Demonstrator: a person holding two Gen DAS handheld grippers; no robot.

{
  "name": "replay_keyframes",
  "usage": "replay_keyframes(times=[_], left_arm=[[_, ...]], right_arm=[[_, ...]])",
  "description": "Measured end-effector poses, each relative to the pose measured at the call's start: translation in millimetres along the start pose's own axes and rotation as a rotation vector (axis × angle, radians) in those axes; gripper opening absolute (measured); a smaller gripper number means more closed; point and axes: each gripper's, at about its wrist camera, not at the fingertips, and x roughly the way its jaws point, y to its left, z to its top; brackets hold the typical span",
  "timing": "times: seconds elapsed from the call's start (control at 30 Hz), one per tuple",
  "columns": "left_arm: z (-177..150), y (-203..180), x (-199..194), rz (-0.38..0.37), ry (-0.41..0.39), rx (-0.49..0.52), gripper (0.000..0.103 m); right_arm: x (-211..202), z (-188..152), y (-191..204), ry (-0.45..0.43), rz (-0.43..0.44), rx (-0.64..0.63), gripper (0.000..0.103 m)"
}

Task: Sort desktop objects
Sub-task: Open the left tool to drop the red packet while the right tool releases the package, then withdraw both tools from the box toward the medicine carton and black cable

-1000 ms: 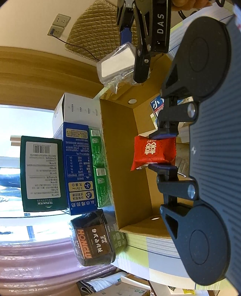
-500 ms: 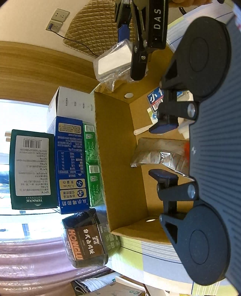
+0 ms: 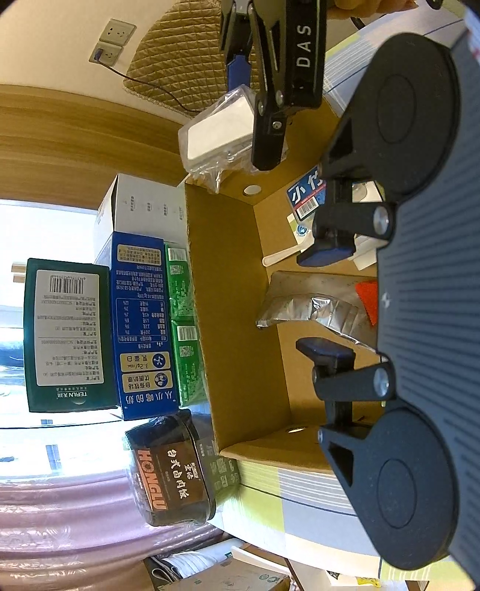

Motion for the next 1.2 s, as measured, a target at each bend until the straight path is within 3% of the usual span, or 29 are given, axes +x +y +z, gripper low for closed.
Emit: replay_keyframes(times=[0.33, 0.5, 0.67, 1.03, 1.2], left_arm=[[-1, 7, -9, 0.014, -0.011, -0.009, 0.036], [-5, 14, -16, 0.023, -0.018, -0.020, 0.039], [-13, 20, -24, 0.034, -0.015, -0.037, 0.040], [-24, 33, -75, 0.075, -0.042, -0.057, 0.044], [-30, 31, -105, 0.085, -0.064, -0.051, 0.052]], right_arm=[[5, 9, 7, -0.005, 0.008, -0.008, 0.071], [4, 15, 10, -0.033, 0.027, -0.011, 0.079], [-3, 13, 7, -0.036, 0.022, -0.001, 0.081], [-46, 2, 9, -0.040, 0.017, 0.029, 0.082], [-72, -3, 19, -0.056, 0.029, 0.028, 0.086]])
